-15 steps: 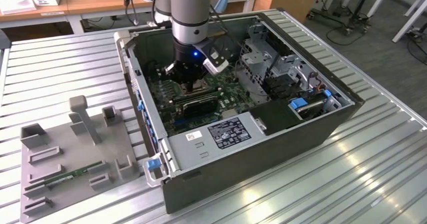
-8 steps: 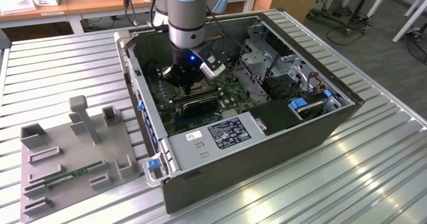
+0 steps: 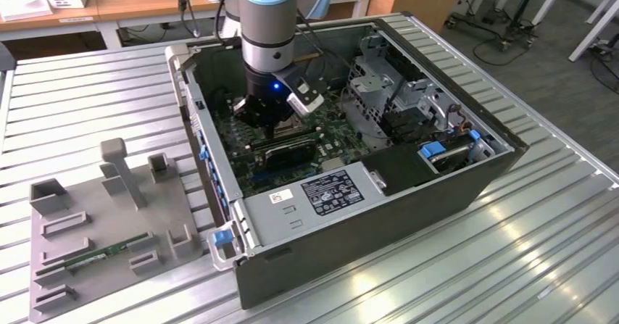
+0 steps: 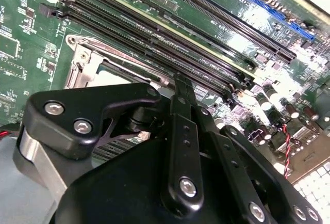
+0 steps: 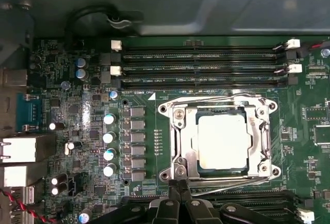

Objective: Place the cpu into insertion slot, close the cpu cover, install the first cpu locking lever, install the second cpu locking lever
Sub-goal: 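Install the second cpu locking lever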

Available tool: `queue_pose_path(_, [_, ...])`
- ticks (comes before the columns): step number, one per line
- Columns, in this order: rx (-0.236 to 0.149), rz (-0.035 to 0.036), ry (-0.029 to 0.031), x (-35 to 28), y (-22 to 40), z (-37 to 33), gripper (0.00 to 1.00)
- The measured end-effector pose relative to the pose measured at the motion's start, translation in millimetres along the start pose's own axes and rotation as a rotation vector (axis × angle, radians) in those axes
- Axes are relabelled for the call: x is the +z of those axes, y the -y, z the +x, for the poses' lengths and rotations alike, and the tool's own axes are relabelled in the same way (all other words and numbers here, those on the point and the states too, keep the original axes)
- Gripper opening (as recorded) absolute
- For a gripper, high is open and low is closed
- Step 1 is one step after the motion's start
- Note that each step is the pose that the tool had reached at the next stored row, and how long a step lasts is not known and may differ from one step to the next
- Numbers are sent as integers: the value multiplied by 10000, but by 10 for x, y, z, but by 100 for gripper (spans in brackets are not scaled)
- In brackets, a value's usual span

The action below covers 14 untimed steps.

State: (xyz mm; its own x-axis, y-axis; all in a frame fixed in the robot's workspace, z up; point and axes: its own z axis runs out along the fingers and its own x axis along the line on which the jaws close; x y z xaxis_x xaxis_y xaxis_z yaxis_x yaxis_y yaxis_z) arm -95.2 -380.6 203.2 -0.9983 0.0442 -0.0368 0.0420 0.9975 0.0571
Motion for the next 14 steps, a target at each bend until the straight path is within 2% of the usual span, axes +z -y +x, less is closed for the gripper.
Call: queue_pose_path(14, [0,-1,0,9,3,31,11])
